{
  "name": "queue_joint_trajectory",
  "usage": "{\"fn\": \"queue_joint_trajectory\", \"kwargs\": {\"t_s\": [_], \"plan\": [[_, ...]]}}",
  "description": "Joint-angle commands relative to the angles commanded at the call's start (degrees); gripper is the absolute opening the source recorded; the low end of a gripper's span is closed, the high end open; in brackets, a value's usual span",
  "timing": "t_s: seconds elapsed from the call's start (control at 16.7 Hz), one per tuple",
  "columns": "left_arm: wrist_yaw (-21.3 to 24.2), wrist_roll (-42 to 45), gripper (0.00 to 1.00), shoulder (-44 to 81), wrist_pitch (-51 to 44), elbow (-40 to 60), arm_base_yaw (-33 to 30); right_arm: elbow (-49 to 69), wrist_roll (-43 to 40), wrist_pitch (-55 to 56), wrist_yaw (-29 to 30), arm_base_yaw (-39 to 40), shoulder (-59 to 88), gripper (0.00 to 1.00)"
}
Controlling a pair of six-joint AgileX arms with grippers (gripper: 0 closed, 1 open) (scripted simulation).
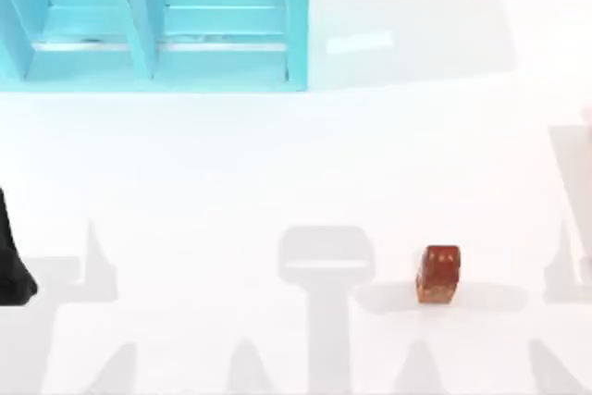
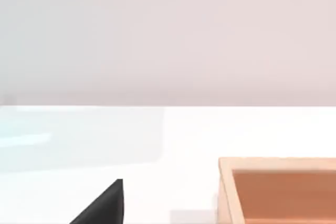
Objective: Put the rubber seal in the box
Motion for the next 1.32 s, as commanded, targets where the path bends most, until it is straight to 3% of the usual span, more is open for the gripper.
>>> {"fn": "queue_joint_trajectory", "kwargs": {"t_s": [0.24,0.48,1.32], "plan": [[0.0,0.0,1.0,0.0,0.0,0.0,0.0,1.8,0.9,-1.6,-0.1,0.9,1.8,1.0],[0.0,0.0,1.0,0.0,0.0,0.0,0.0,12.3,5.8,-10.3,-0.1,5.3,12.8,1.0],[0.0,0.0,1.0,0.0,0.0,0.0,0.0,69.7,30.4,-59.1,0.4,29.7,91.0,1.0]]}}
